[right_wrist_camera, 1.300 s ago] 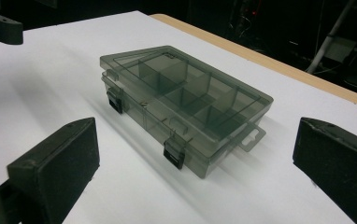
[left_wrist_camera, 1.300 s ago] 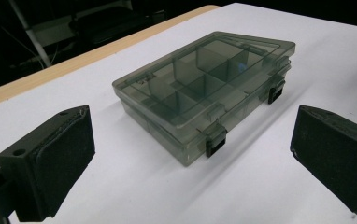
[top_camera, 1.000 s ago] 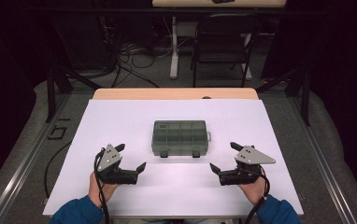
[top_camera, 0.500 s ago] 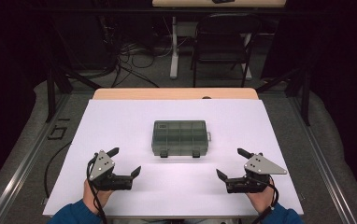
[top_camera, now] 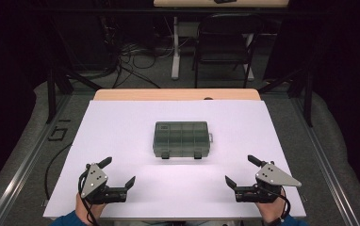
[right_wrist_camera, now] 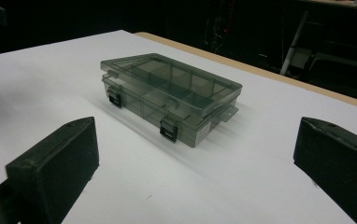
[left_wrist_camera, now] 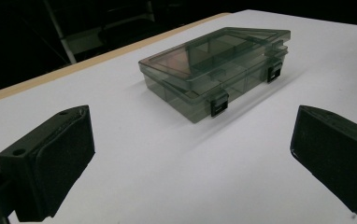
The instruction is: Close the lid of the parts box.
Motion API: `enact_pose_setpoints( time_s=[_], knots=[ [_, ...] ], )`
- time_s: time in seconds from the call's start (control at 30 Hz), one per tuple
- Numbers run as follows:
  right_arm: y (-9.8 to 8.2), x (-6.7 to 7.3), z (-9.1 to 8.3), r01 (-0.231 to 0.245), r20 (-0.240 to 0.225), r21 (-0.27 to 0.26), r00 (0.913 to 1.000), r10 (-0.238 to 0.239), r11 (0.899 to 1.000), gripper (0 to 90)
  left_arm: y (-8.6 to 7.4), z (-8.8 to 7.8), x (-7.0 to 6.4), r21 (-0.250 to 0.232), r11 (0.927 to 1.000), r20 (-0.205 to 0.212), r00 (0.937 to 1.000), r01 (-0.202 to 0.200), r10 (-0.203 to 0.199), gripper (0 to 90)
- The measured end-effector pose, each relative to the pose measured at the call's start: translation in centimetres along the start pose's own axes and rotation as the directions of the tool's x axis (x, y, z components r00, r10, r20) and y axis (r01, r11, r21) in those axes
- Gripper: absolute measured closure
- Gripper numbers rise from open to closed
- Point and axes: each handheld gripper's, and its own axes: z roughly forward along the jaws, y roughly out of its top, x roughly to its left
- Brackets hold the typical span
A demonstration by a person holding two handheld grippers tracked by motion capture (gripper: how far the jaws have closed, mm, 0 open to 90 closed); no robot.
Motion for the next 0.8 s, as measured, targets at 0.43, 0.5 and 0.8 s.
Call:
enact_pose_setpoints(
  time_s=[0.43, 0.5, 0.8],
  knots=[
    [-0.2, 0.9, -1.6, 0.020, 0.032, -0.015, 0.9993, -0.019, 1.000, 0.0, -0.5, -1.5, 0.0, -0.006, 0.9999, -0.022, 0.9996, 0.015, -0.015, 0.0],
    [-0.2, 1.0, -1.7, 0.022, 0.033, -0.013, 0.9992, -0.021, 1.000, 0.0, -0.5, -1.4, 0.0, -0.004, 0.9999, -0.023, 0.9997, 0.012, -0.012, 0.0],
    [-0.2, 1.0, -1.7, 0.028, 0.035, -0.007, 0.9990, -0.028, 1.000, 0.0, -0.5, -1.3, 0.0, -0.002, 0.9998, -0.018, 0.9996, 0.020, -0.020, 0.0]
  ],
)
